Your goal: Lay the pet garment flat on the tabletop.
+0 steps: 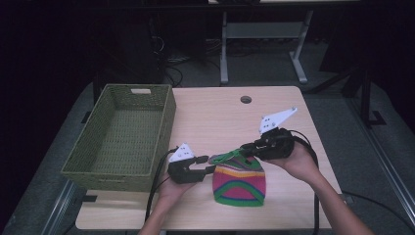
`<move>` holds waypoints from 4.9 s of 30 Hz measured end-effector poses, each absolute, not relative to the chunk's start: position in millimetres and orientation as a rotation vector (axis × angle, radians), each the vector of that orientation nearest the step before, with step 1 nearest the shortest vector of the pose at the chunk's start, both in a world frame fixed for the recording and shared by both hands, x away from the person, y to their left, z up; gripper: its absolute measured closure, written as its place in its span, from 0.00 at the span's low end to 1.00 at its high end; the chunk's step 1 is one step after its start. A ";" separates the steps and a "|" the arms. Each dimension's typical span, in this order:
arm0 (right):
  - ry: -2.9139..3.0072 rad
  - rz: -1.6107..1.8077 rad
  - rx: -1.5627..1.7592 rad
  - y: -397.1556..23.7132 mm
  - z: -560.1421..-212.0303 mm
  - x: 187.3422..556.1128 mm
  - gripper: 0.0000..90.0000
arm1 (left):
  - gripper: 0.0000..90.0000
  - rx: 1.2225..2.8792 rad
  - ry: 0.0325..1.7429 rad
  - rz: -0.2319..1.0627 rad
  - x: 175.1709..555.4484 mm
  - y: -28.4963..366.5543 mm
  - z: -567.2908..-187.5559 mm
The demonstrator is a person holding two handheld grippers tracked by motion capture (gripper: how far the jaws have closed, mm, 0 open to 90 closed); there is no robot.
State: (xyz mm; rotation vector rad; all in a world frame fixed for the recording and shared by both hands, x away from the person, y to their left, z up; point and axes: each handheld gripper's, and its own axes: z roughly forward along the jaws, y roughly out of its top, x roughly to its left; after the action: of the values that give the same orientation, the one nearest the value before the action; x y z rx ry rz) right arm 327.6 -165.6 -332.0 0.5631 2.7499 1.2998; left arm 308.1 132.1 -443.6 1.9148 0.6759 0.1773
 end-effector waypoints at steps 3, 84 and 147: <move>2.753 1.300 0.589 -168.9 -333.6 328.9 0.87 | 0.67 1.913 0.658 0.193 308.8 129.7 -440.1; 2.552 1.058 1.104 -209.4 -392.5 425.4 0.50 | 0.55 1.925 0.918 0.215 383.2 94.7 -440.7; 2.781 0.943 1.068 -205.9 -456.4 398.5 0.95 | 0.97 2.296 0.699 0.136 353.2 65.1 -462.6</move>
State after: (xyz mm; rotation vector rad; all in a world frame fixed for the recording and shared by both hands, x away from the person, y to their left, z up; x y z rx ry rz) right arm 398.5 -205.9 -456.4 1.0676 2.7809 0.9429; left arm 353.2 65.1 -462.6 2.2957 0.6995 0.1359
